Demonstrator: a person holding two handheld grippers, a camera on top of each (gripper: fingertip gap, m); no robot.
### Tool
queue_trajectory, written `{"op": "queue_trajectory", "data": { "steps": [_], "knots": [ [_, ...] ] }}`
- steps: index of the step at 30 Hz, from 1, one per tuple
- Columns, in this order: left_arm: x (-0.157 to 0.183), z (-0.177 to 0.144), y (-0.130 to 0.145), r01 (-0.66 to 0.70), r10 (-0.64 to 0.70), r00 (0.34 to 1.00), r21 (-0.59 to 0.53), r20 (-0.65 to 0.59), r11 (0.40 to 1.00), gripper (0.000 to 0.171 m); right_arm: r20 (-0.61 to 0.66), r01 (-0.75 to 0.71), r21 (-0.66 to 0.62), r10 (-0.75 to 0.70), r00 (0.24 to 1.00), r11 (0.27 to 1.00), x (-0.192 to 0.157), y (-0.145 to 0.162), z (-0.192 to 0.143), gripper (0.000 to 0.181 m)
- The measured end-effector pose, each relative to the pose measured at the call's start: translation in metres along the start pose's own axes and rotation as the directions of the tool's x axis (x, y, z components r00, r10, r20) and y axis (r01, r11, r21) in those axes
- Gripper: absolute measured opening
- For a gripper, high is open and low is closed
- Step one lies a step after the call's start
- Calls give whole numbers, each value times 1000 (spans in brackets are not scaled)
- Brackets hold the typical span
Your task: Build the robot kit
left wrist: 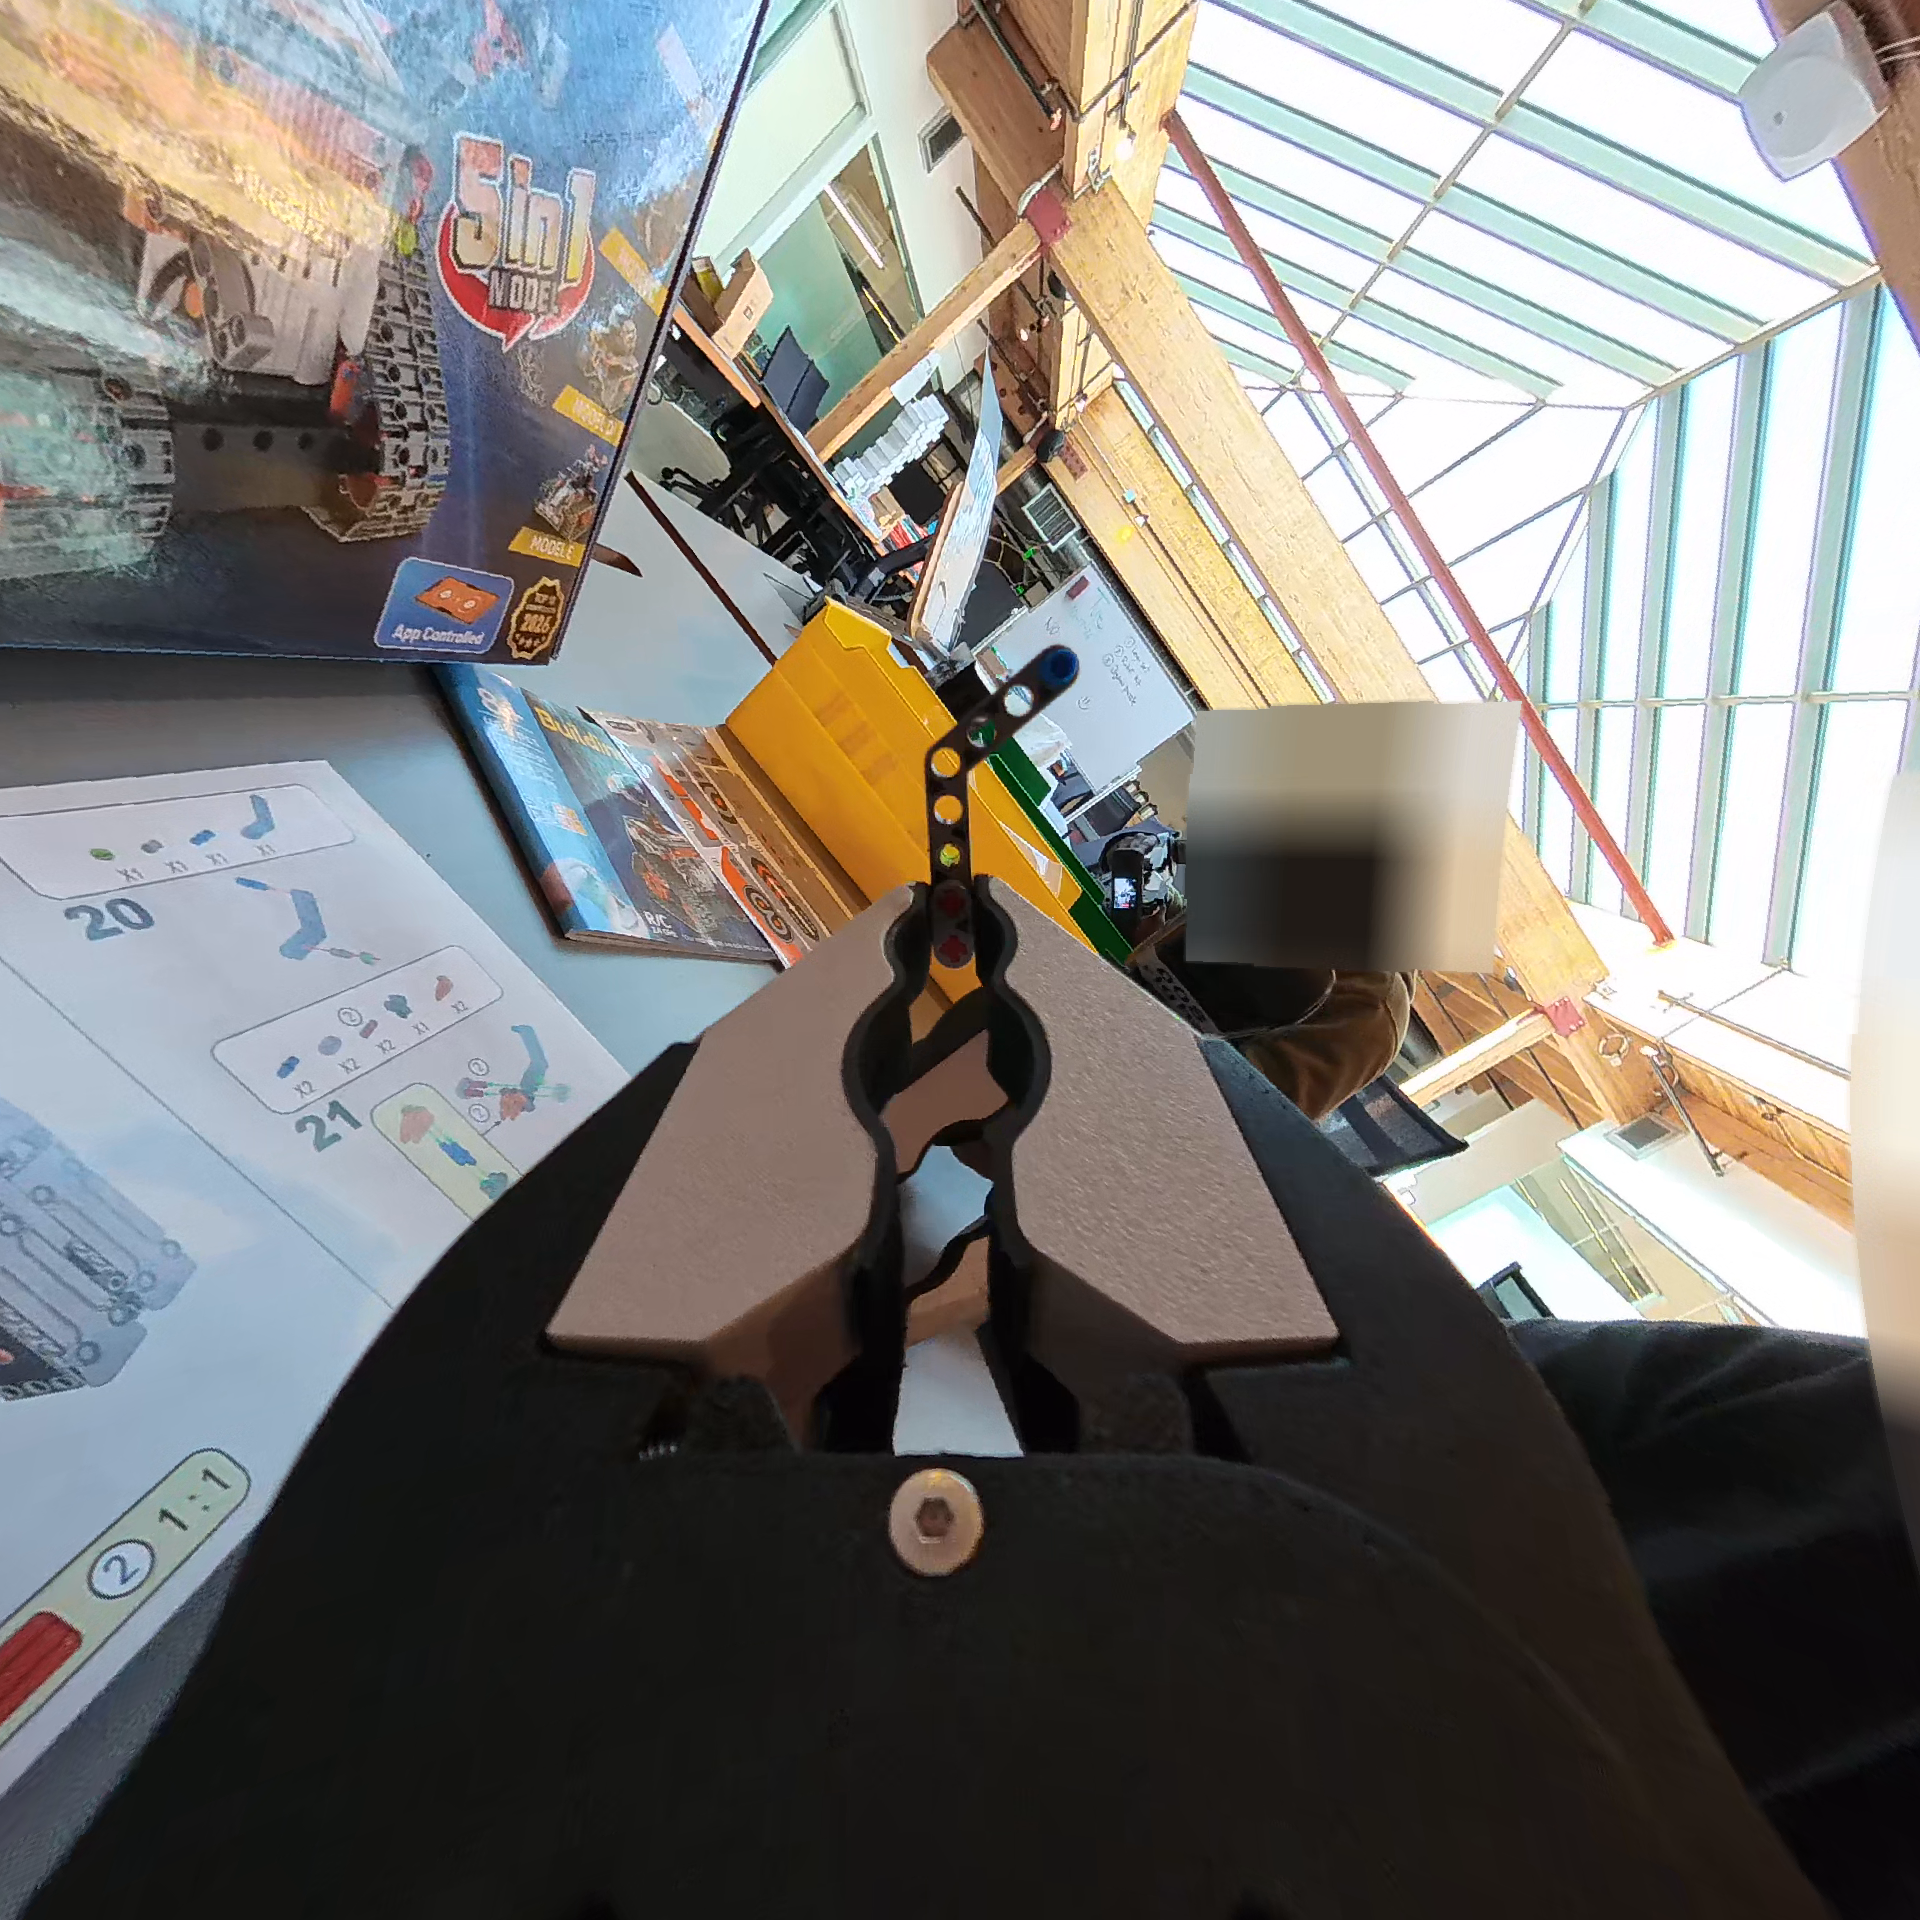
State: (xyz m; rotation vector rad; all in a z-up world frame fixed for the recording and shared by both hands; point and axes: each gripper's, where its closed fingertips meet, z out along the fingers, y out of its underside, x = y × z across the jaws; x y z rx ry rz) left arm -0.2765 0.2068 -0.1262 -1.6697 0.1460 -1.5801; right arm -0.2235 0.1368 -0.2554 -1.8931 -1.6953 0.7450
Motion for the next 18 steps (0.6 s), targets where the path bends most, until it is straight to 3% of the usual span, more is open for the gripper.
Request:
{"op": "queue_trajectory", "data": {
  "steps": [10, 18],
  "knots": [
    [-1, 7, 10, 19, -19, 1000, -61, -4, 998, 5, 157, -188, 150, 164, 974, 971, 1, -14, -4, 37],
    [3, 10, 12, 39, -41, 999, -80, -30, 996, 5, 230, -280, 175, 237, 944, 944, 6, -18, -1, 35]
  ]
}}
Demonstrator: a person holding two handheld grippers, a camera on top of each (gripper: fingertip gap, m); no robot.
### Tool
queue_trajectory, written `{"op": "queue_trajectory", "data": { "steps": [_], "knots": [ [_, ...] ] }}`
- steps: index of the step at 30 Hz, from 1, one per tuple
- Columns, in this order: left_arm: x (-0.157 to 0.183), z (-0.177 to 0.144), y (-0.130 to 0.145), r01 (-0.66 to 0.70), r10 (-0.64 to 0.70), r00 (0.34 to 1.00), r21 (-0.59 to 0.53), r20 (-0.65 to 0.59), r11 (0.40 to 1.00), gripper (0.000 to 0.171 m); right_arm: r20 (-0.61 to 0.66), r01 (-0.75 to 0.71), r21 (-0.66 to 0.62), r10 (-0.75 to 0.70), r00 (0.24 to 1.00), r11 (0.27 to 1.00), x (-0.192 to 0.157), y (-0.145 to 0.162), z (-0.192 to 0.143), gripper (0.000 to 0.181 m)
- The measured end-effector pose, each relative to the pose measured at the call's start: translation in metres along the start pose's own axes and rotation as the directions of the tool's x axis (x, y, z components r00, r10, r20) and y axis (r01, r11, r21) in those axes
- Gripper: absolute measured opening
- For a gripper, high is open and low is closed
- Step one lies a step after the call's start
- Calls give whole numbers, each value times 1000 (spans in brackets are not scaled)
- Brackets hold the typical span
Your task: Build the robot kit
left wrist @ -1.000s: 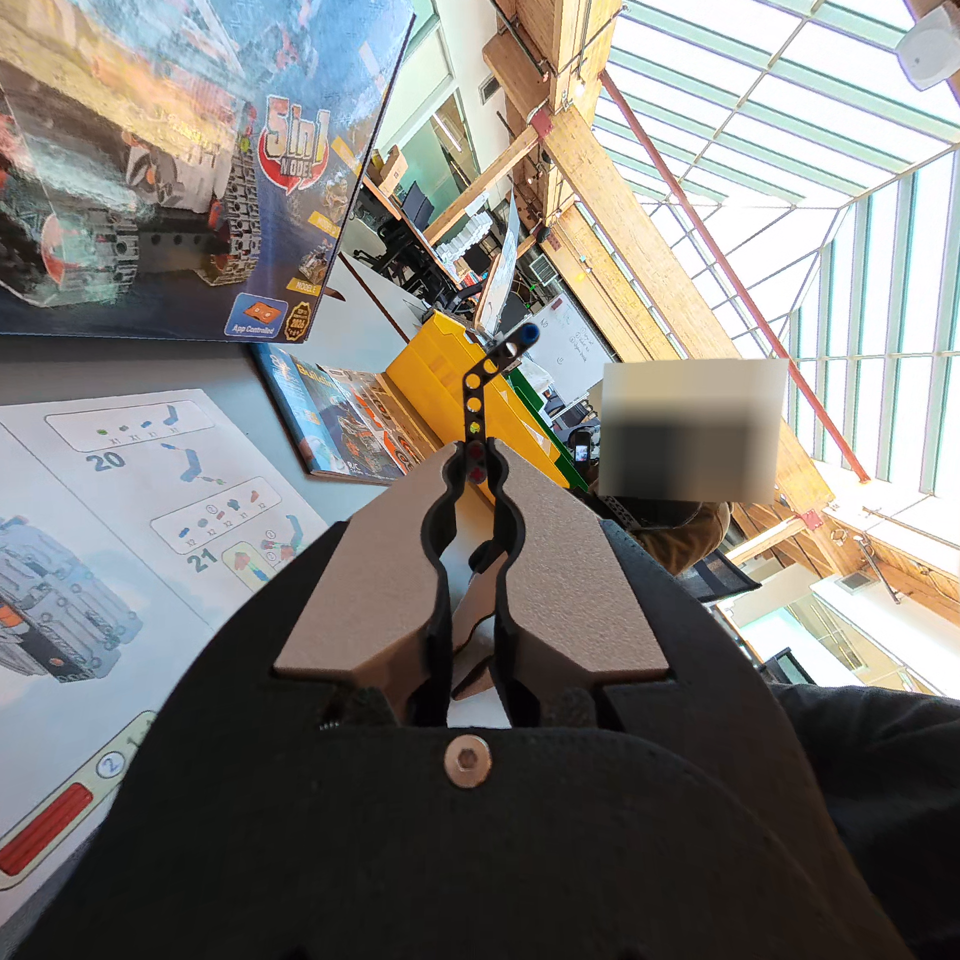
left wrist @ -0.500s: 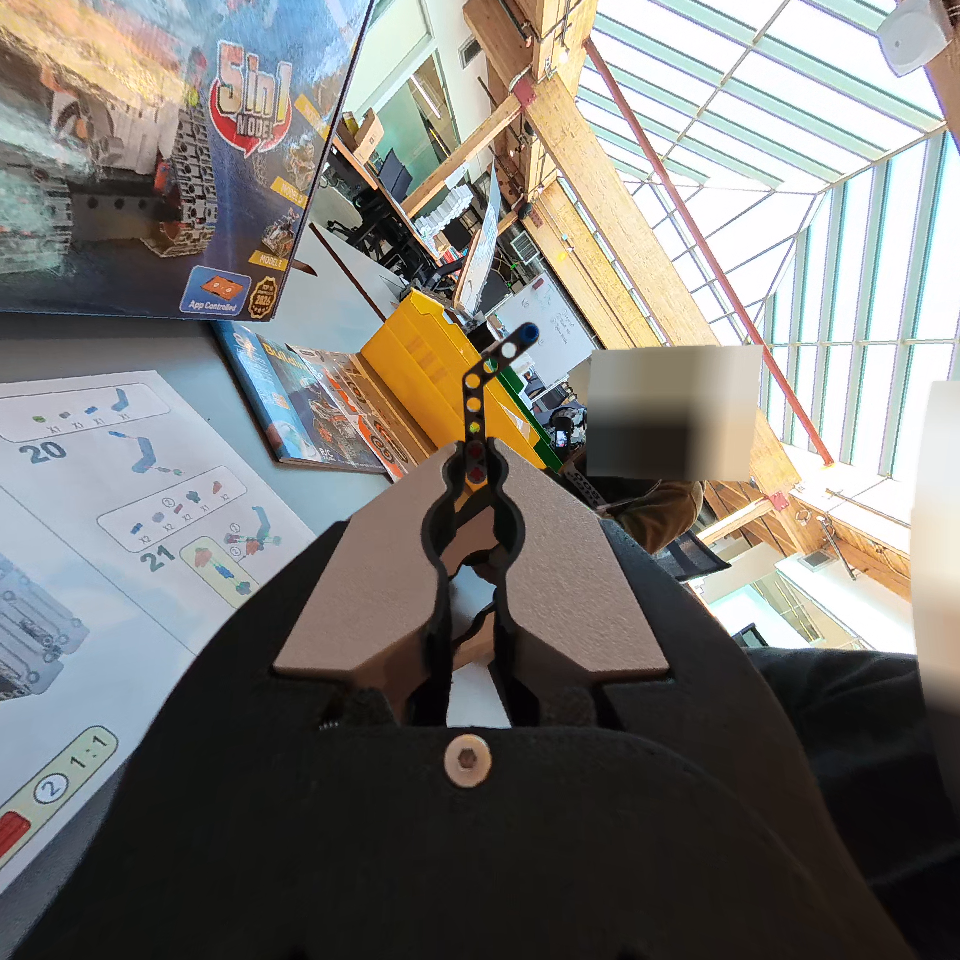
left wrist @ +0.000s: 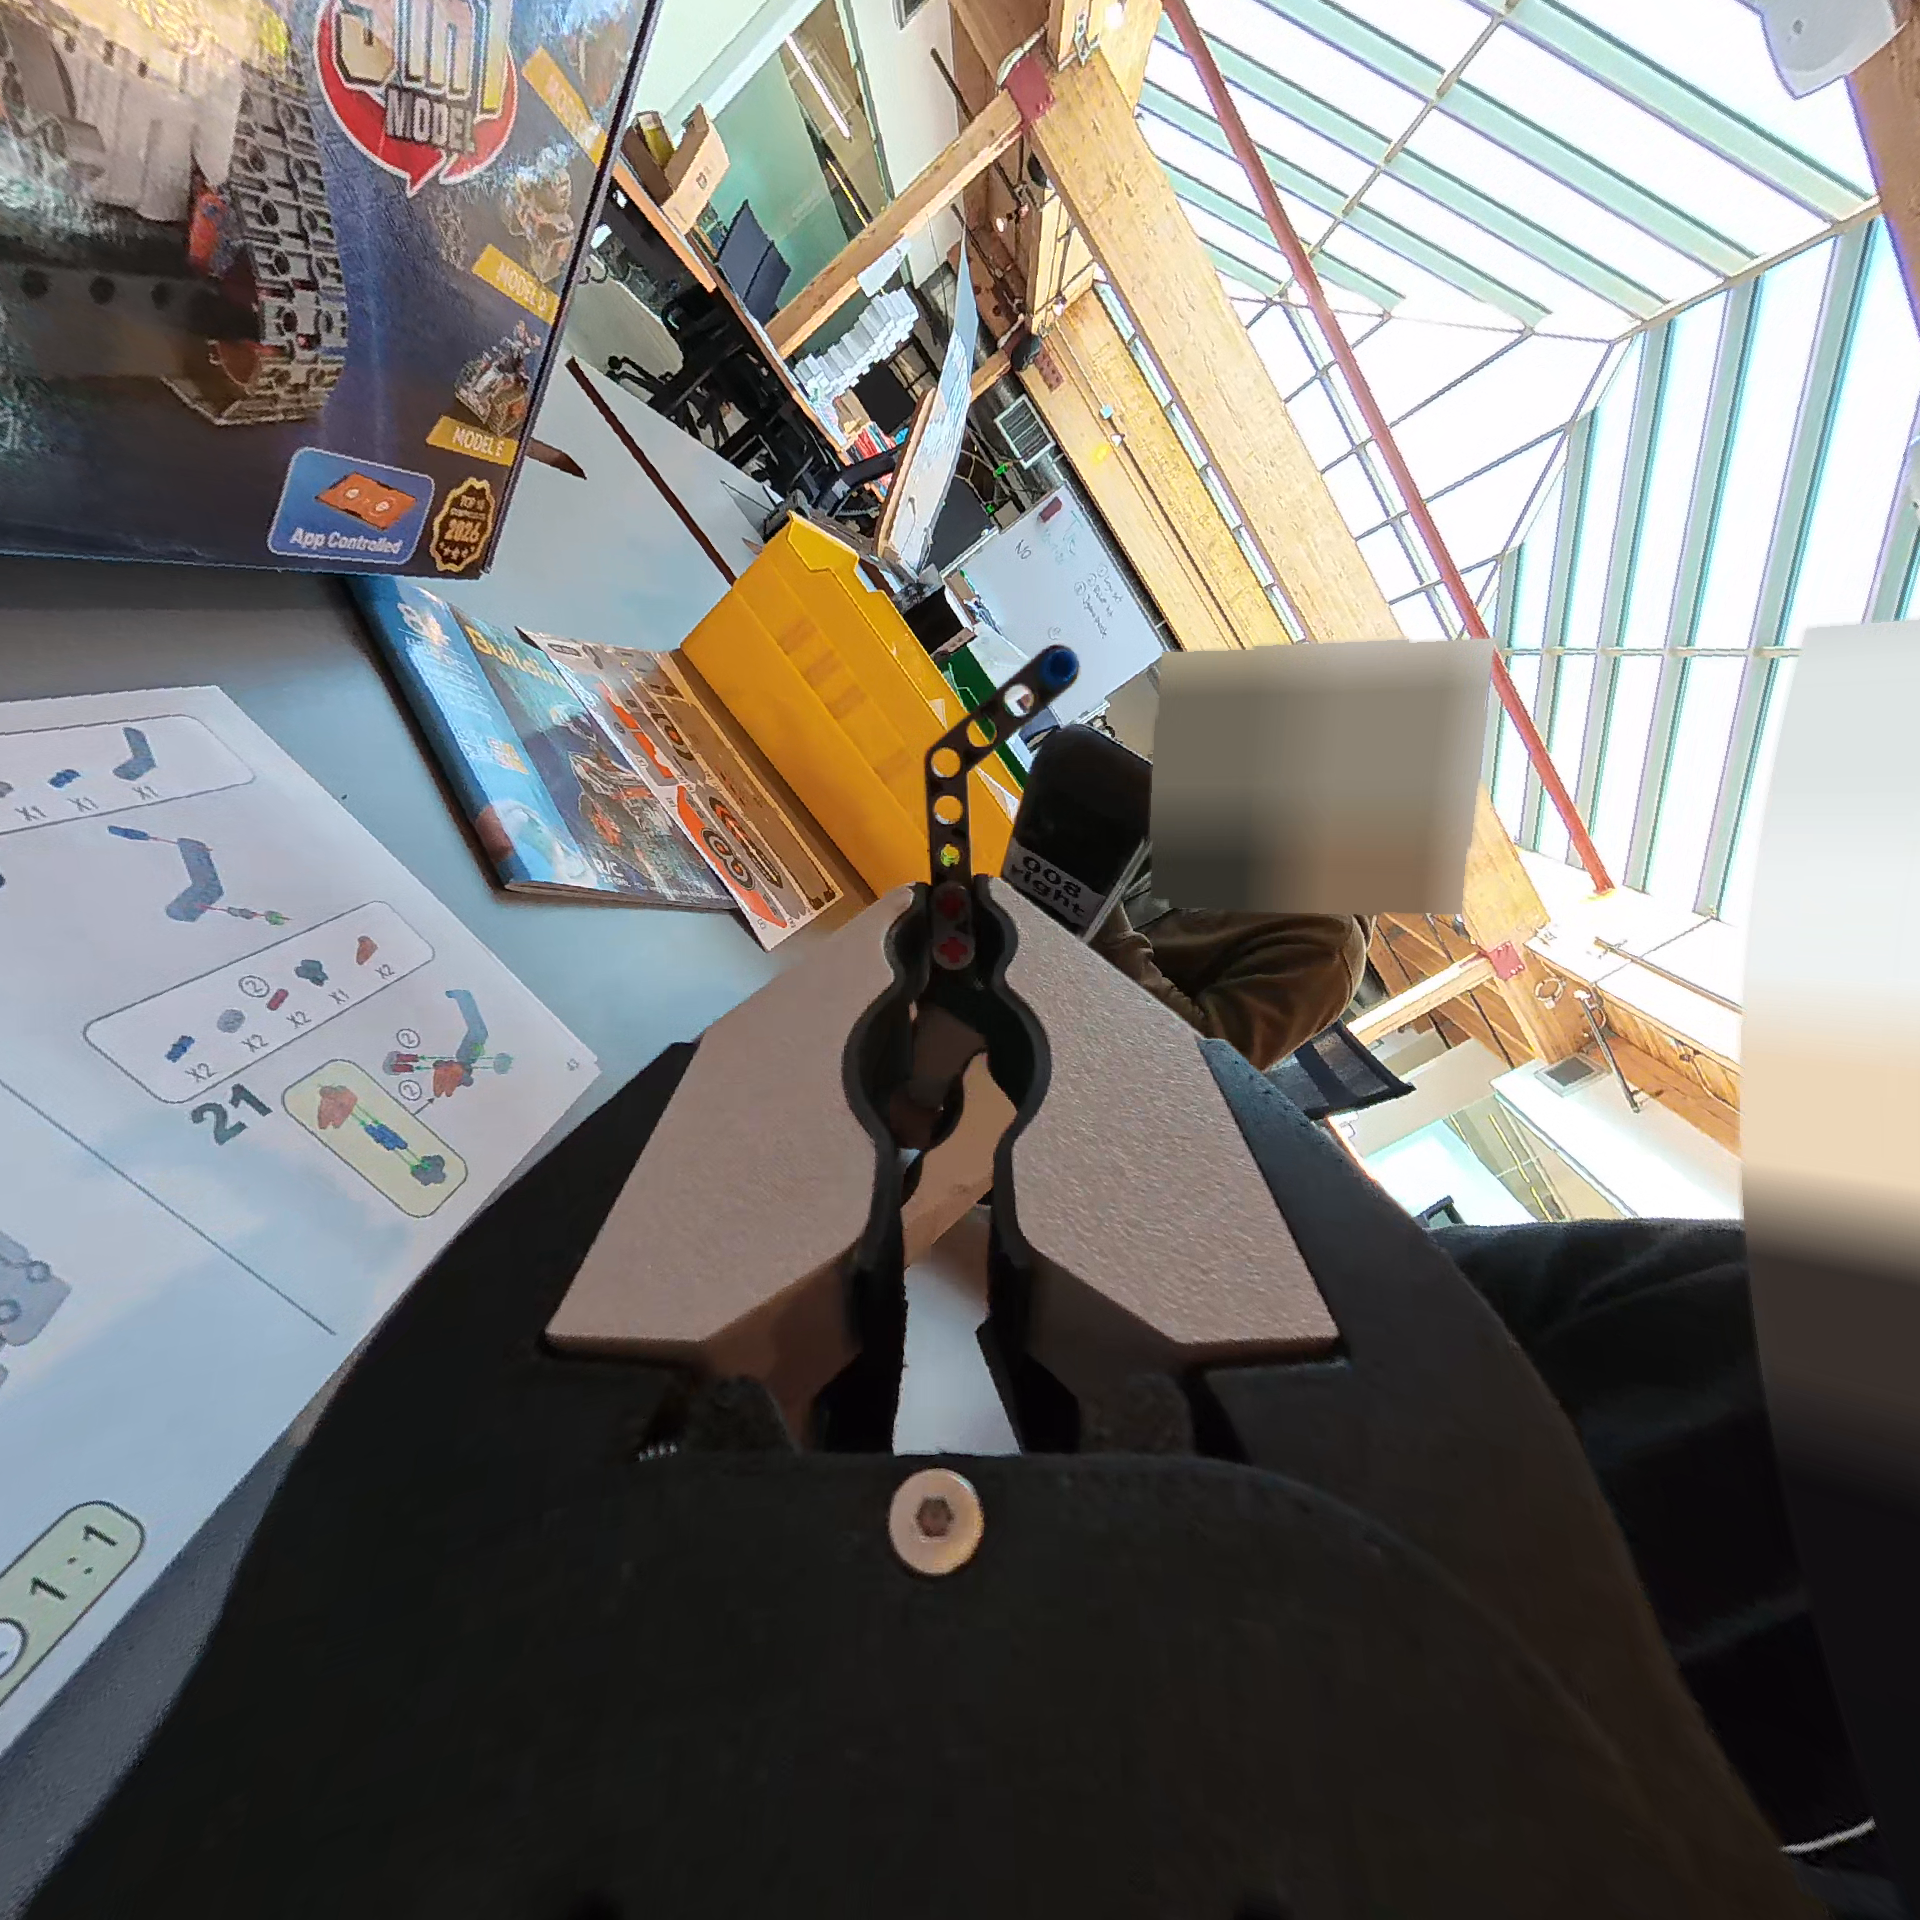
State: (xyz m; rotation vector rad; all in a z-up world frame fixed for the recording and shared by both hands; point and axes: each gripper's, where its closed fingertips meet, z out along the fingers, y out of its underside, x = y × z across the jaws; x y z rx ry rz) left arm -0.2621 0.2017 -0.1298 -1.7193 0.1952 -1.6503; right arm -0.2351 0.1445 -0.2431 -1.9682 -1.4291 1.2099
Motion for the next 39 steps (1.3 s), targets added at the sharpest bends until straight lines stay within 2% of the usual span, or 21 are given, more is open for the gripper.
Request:
{"op": "queue_trajectory", "data": {
  "steps": [8, 15, 19, 23, 27, 32, 39],
  "knots": [
    [1, 1, 3, 12, -12, 1000, -14, -12, 1000, 5, 28, 13, -35, -12, 1000, 999, -2, 4, 2, 20],
    [-3, 3, 7, 26, -27, 1000, -40, -6, 999, 5, 31, 33, -16, -32, 999, 999, -4, 2, 0, 19],
    [-2, 4, 10, 23, -24, 1000, -55, -4, 998, 5, 20, 102, 35, -103, 995, 994, -7, -5, -5, 19],
    [-3, 4, 11, 22, -22, 1000, -61, -5, 998, 5, -46, 129, 65, -126, 991, 990, 1, -12, -10, 19],
    [-4, 6, 13, 26, -26, 1000, -70, -3, 997, 5, -66, 152, 153, -143, 987, 976, -1, -28, -19, 19],
    [-4, 9, 17, 36, -37, 999, -85, -15, 996, 5, -92, 208, 273, -189, 978, 939, -8, -50, -35, 19],
    [6, 18, 26, 32, -41, 997, -124, -72, 992, 5, -192, 313, 371, -258, 947, 874, -10, -69, -59, 18]
  ]
}}
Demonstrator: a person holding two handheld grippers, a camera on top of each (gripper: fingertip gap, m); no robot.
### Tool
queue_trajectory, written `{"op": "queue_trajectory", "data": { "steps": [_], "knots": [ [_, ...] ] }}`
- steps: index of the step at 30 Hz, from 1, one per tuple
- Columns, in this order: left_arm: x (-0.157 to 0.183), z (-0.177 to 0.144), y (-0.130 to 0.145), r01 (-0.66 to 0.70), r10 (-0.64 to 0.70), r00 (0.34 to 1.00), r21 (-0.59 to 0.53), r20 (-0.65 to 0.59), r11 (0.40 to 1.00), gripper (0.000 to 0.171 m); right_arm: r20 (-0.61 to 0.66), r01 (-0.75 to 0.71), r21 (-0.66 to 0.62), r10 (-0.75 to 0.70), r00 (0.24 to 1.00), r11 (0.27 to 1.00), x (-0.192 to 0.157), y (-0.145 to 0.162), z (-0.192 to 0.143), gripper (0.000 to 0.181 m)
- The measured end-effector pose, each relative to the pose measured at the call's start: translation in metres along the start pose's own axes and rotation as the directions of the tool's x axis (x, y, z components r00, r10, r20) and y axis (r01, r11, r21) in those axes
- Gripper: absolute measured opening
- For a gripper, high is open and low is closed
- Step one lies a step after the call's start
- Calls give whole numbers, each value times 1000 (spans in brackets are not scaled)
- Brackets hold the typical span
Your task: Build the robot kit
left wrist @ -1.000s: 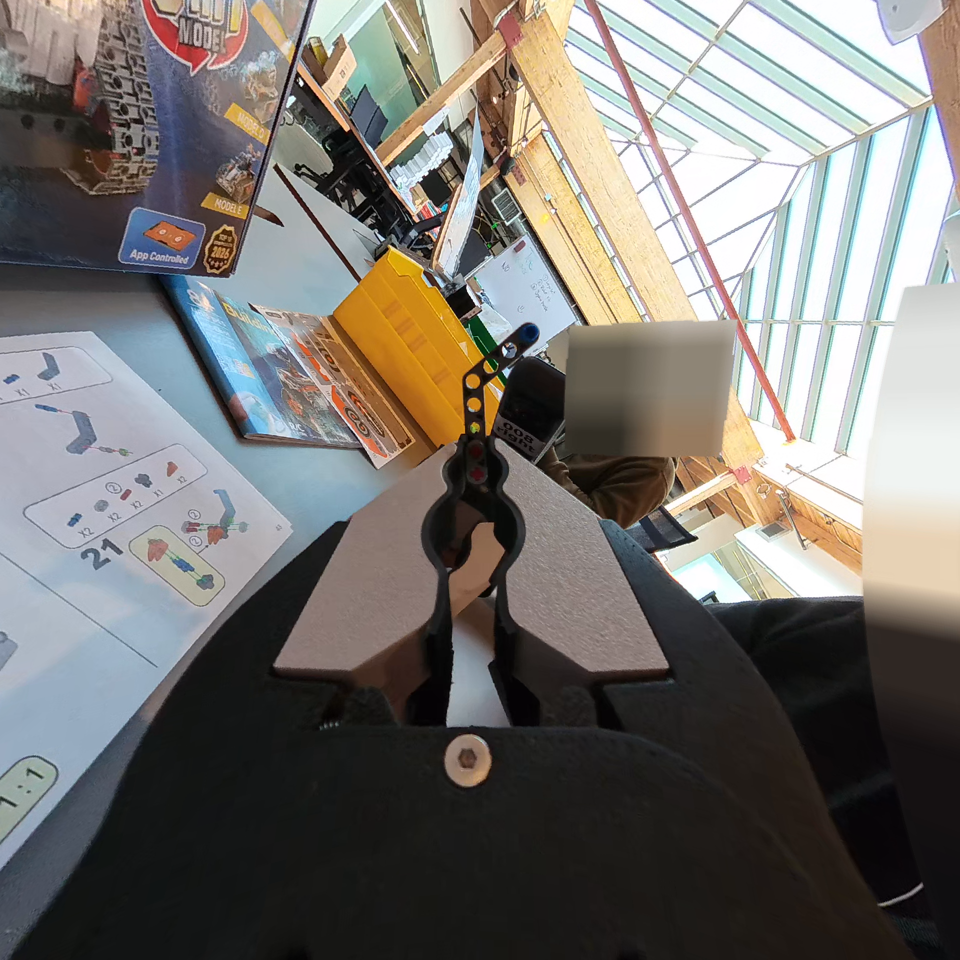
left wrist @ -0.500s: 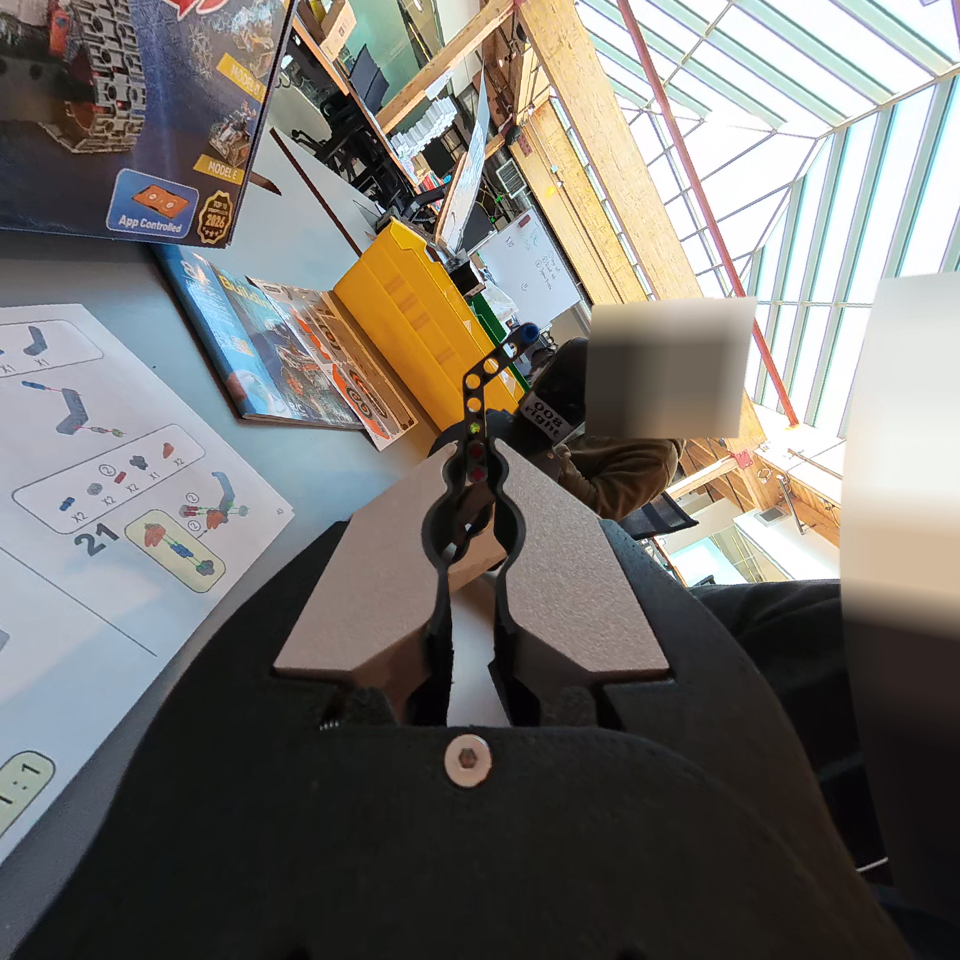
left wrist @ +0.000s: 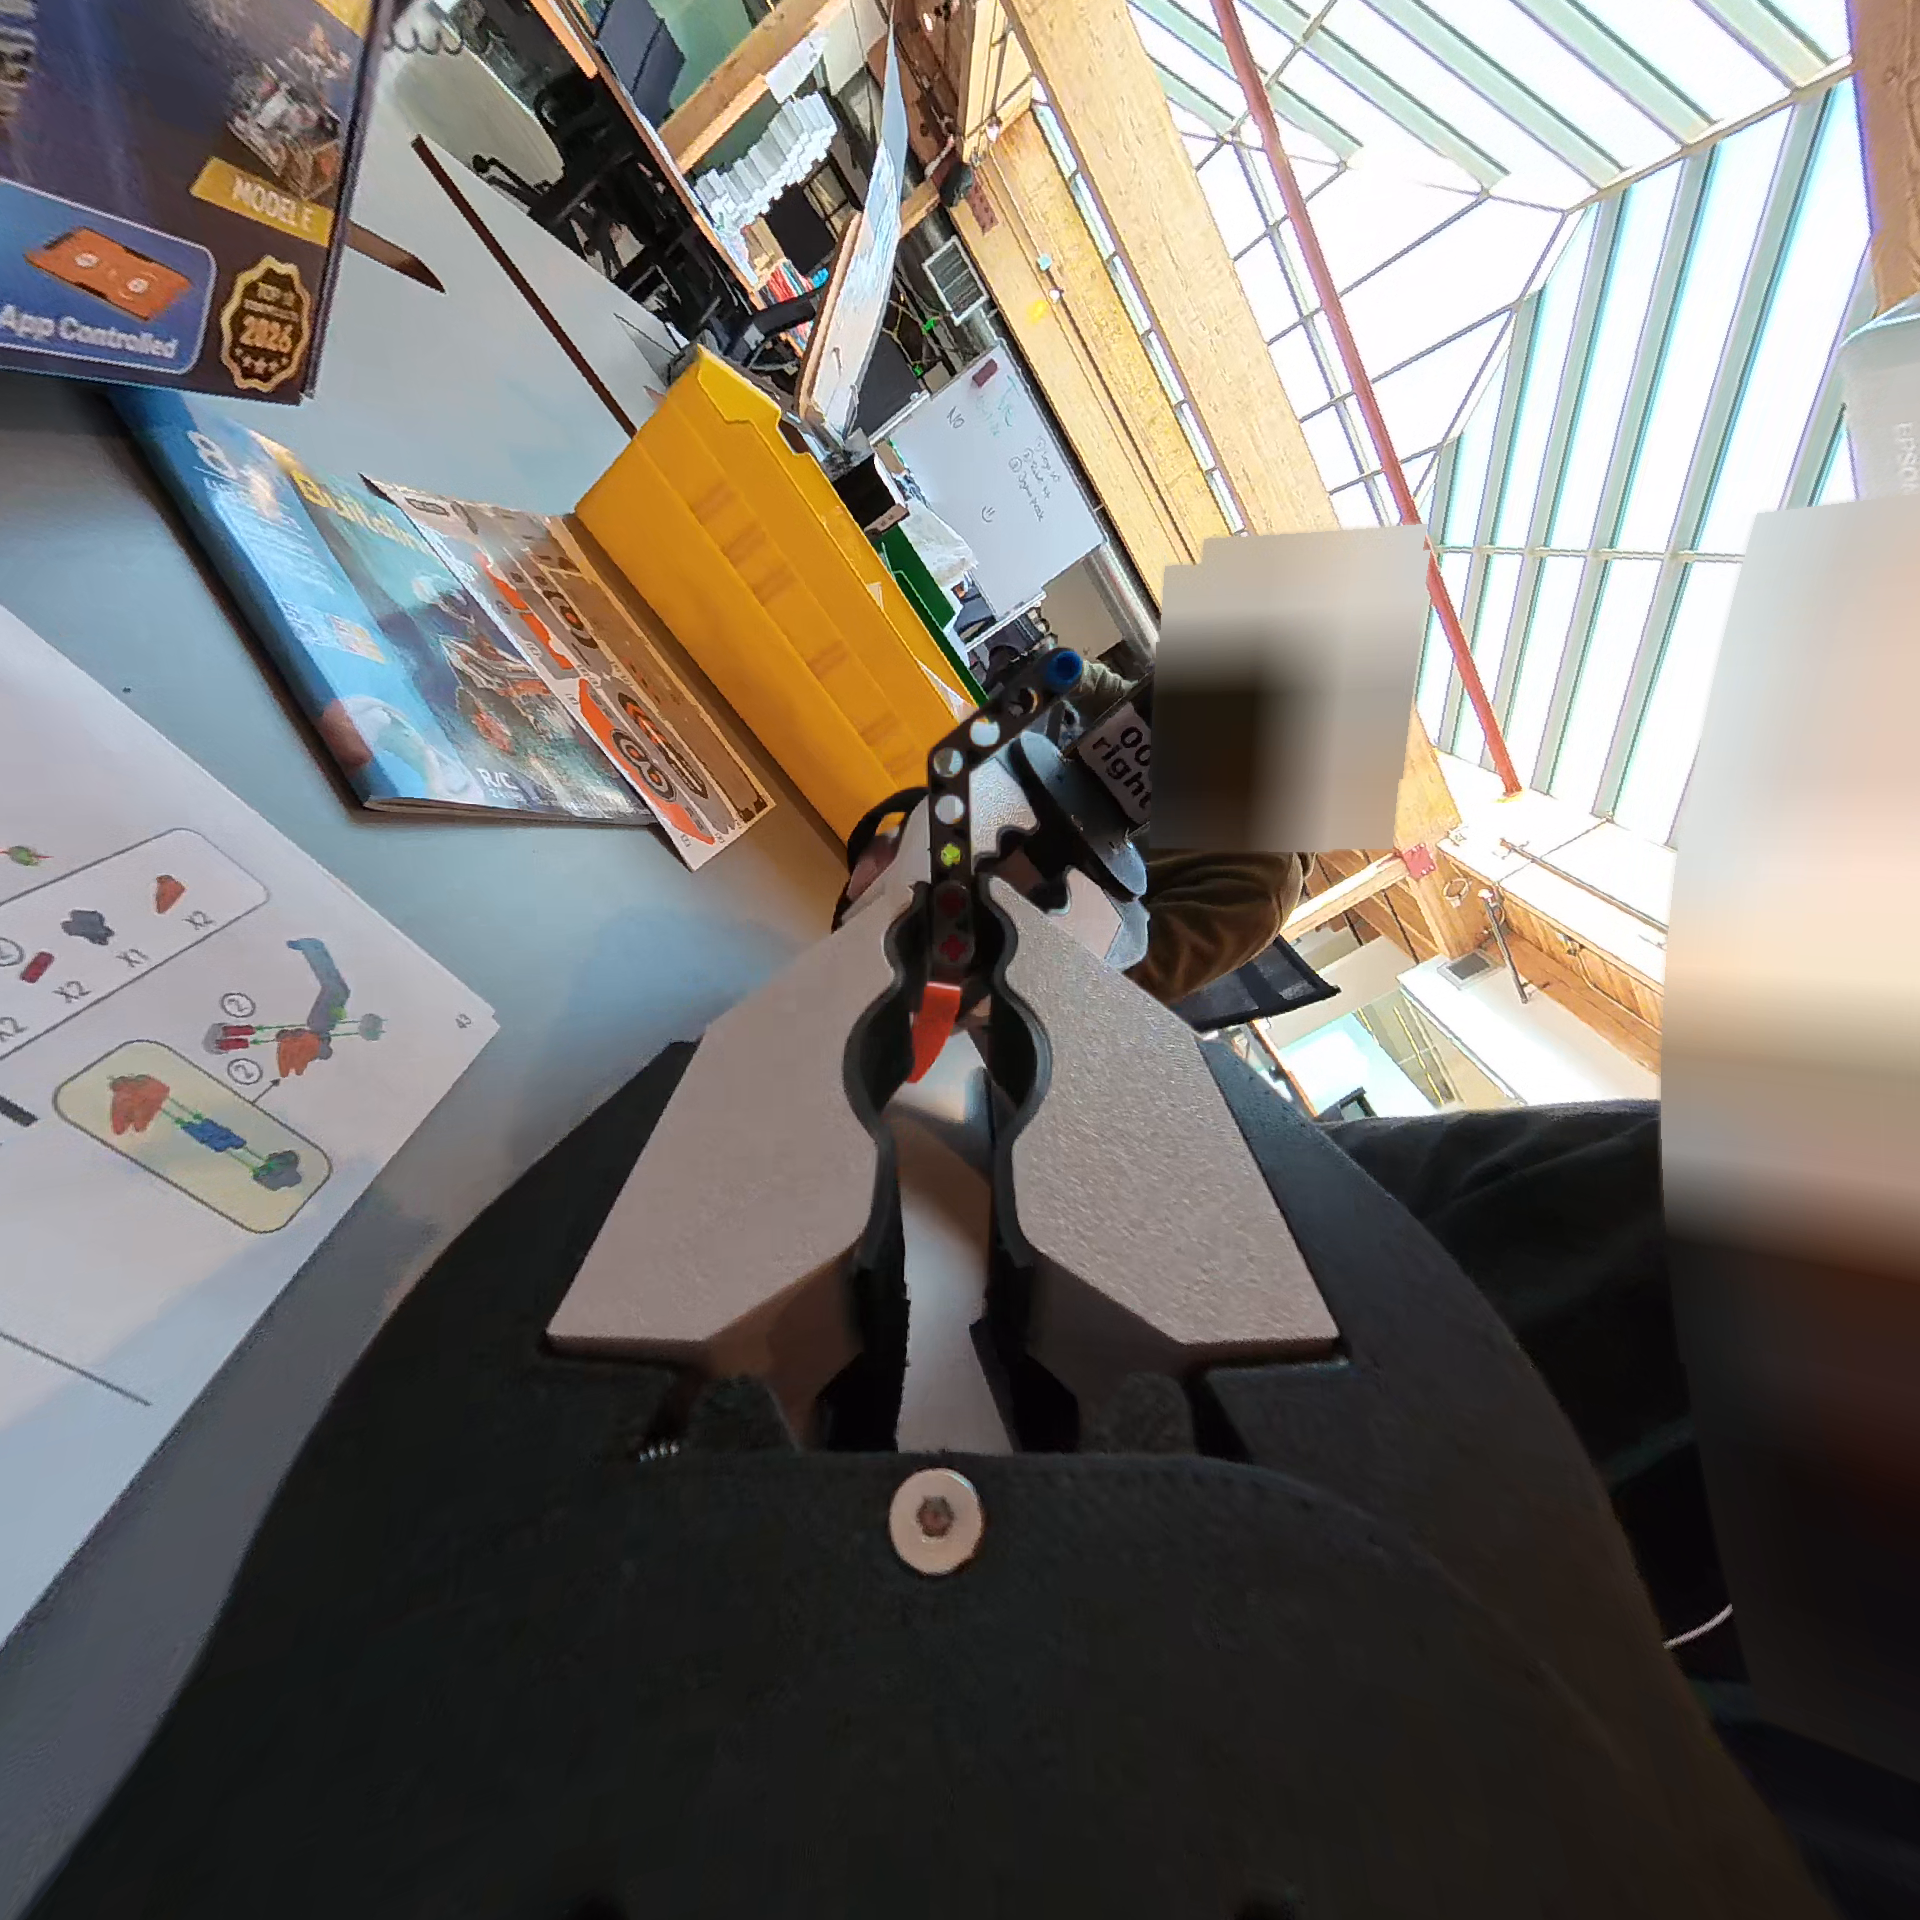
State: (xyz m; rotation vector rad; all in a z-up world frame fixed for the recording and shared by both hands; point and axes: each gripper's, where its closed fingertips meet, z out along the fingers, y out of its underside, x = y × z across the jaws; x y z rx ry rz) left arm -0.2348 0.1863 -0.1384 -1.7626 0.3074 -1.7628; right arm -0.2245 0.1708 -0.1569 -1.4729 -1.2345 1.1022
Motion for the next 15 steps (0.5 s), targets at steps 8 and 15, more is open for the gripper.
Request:
{"op": "queue_trajectory", "data": {
  "steps": [8, 15],
  "knots": [
    [6, 10, 11, -50, 49, 999, -65, -14, 997, 5, 3, 99, 22, -99, 995, 995, -8, -6, -1, 18],
    [6, 10, 12, -66, 66, 998, -77, -4, 995, 5, 19, 70, 41, -70, 997, 997, -9, -8, -1, 18]
  ]
}}
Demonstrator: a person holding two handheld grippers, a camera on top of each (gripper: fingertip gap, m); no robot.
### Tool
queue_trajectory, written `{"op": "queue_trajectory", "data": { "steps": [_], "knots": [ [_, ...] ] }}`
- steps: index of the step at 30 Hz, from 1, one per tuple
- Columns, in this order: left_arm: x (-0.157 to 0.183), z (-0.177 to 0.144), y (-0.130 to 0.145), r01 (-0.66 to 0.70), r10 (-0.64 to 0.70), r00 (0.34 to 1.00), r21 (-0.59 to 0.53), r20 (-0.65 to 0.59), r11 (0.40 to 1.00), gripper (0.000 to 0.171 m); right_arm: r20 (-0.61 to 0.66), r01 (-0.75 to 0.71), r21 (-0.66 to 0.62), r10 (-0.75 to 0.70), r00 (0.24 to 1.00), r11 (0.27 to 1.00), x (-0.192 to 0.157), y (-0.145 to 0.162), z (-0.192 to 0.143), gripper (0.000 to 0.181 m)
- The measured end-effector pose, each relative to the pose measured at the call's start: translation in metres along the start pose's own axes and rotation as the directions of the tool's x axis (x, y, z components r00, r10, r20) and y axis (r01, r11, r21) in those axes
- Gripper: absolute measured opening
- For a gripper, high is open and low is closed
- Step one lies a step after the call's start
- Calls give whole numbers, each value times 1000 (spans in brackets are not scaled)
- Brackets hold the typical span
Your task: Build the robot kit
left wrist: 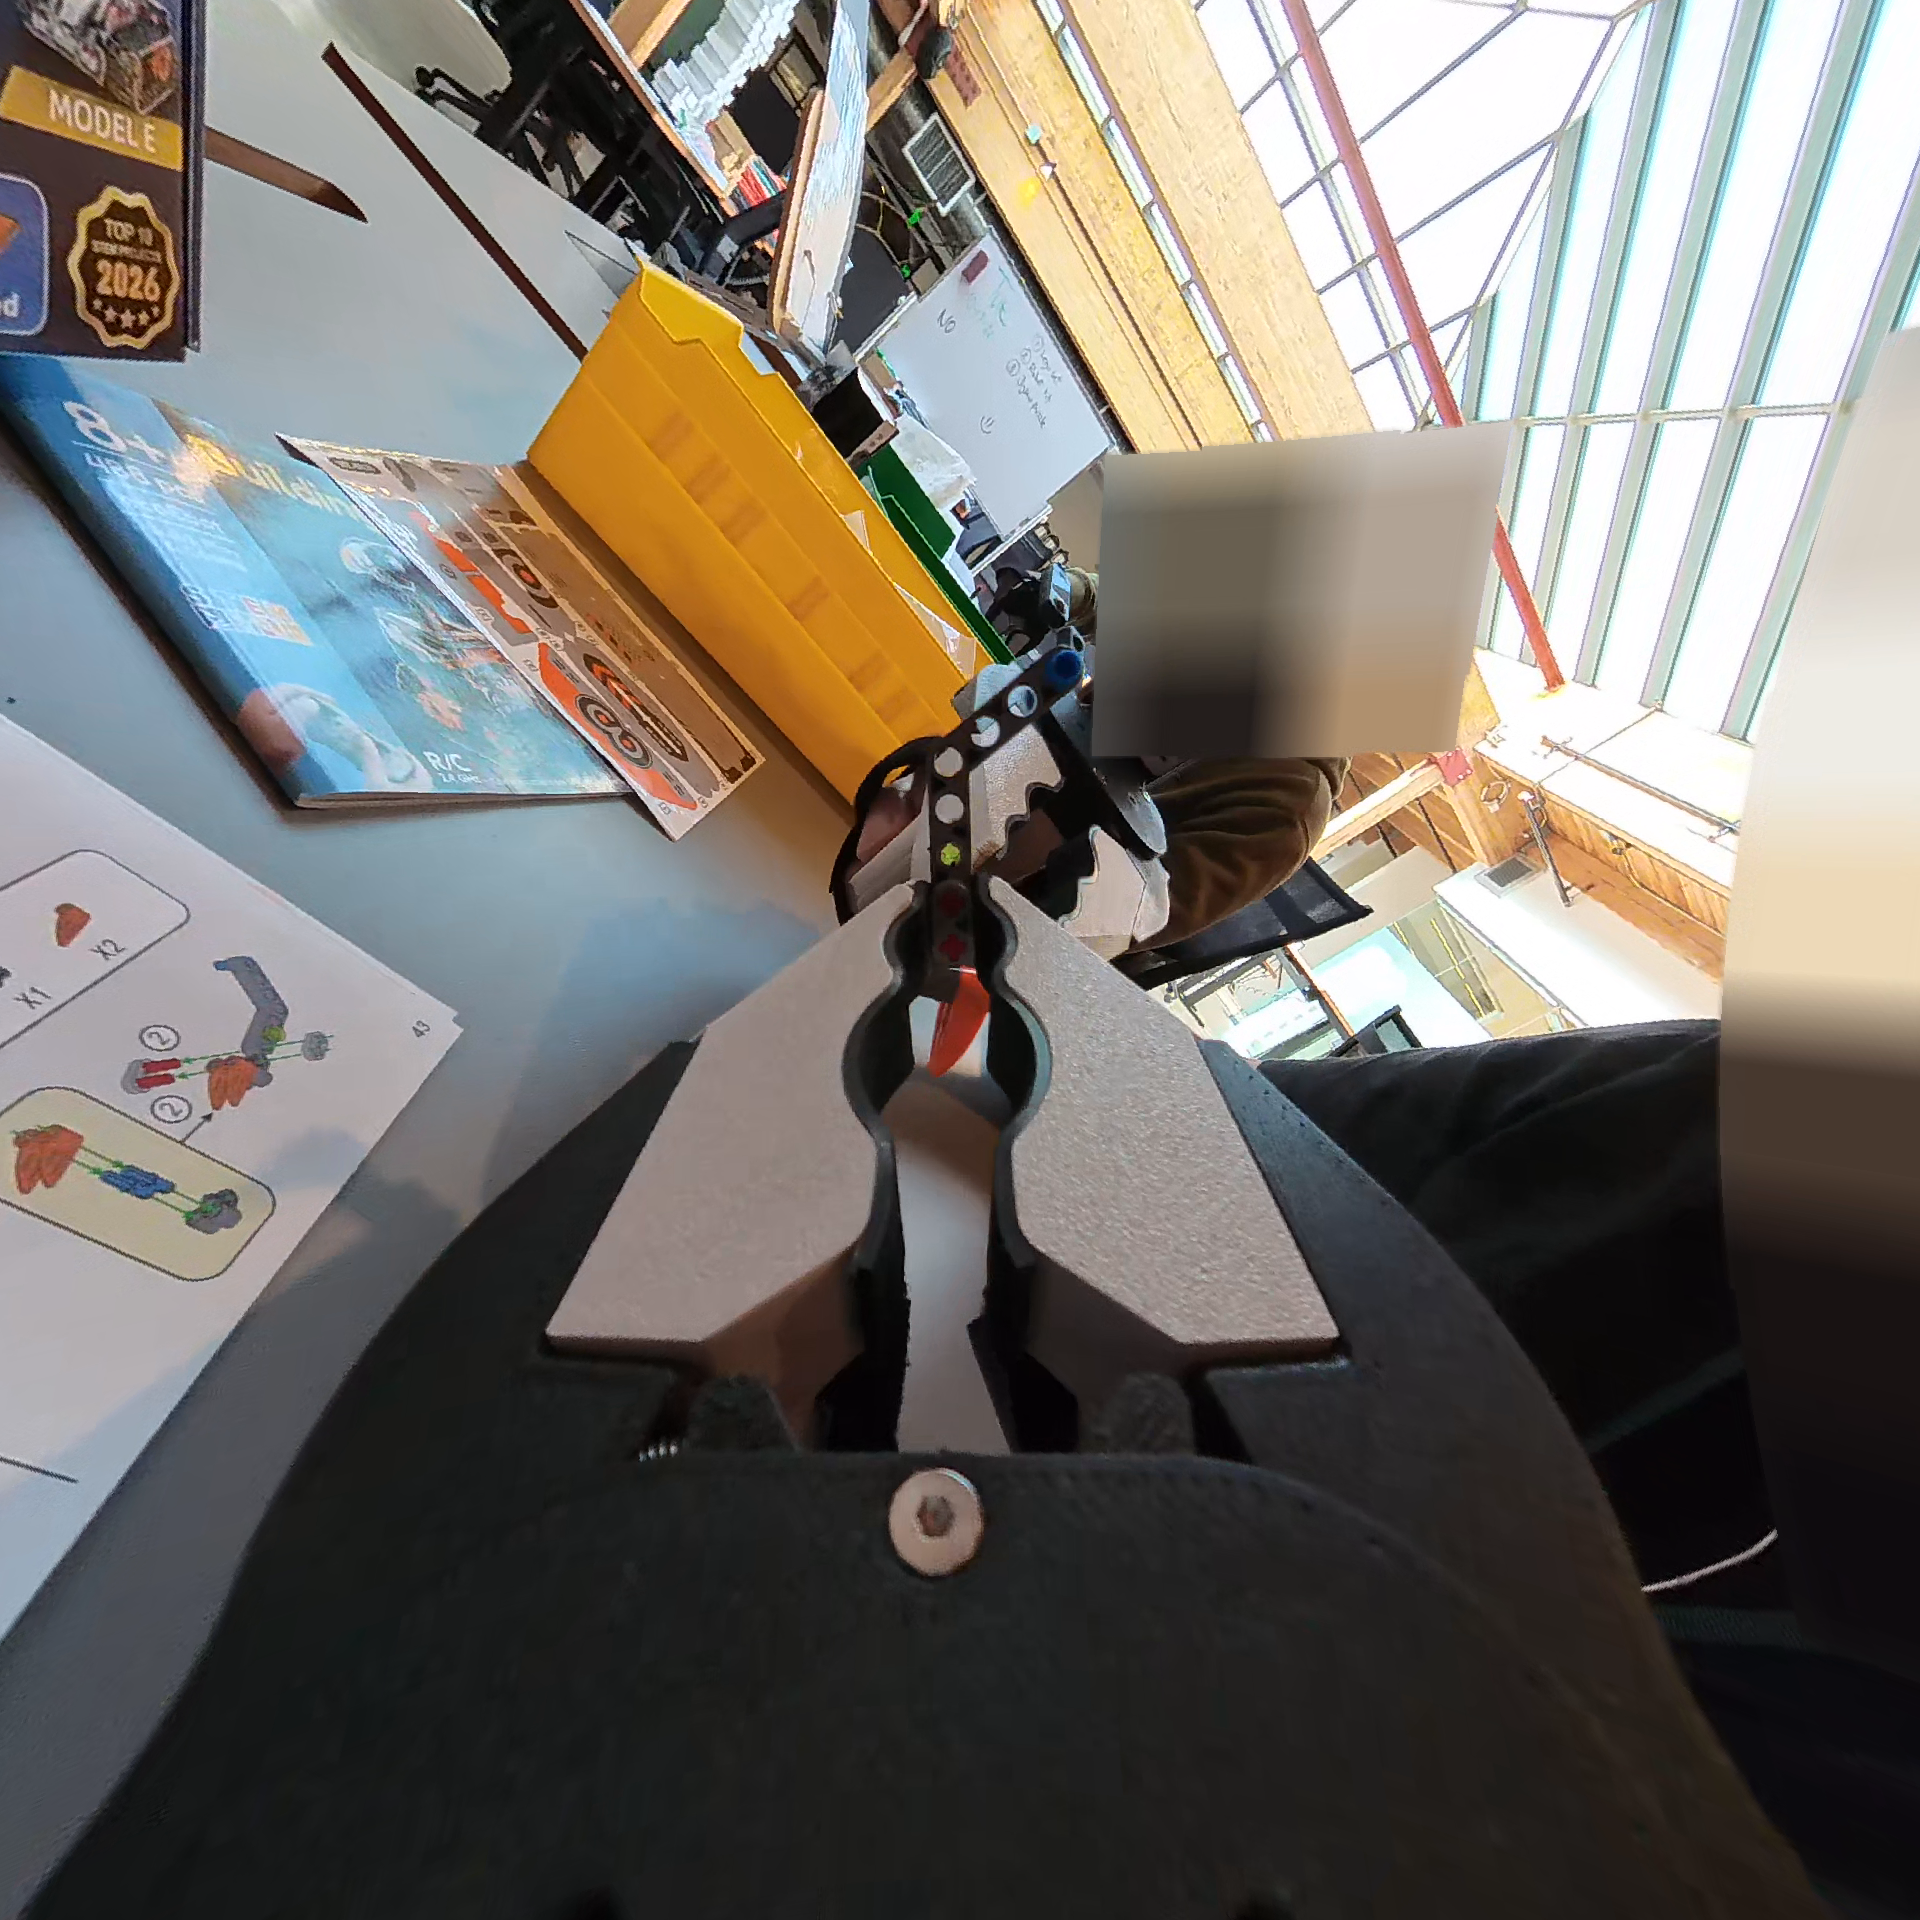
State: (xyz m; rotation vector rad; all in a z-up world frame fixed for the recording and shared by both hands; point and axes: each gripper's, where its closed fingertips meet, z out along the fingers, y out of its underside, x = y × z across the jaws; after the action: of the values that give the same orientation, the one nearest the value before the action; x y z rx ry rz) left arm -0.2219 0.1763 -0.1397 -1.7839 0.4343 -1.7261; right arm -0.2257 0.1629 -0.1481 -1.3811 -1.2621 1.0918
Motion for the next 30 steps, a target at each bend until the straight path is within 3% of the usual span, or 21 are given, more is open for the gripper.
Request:
{"op": "queue_trajectory", "data": {
  "steps": [8, 18, 25, 30],
  "knots": [
    [-6, 1, 5, -29, 31, 998, -34, 52, 999, 5, 50, -96, 53, 94, 994, 994, 1, -5, -3, 16],
    [-9, 3, 3, 16, -16, 999, 1, 34, 1000, 5, 91, -246, 49, 241, 966, 968, 8, 1, -4, 16],
    [-7, 6, -2, 6, -7, 1000, 45, 22, 999, 5, 191, -481, 111, 456, 869, 870, 14, -6, -7, 16],
    [0, 9, -10, 38, -35, 999, 121, -30, 992, 4, 259, -583, 176, 534, 805, 793, 19, -18, -12, 15]
  ]
}}
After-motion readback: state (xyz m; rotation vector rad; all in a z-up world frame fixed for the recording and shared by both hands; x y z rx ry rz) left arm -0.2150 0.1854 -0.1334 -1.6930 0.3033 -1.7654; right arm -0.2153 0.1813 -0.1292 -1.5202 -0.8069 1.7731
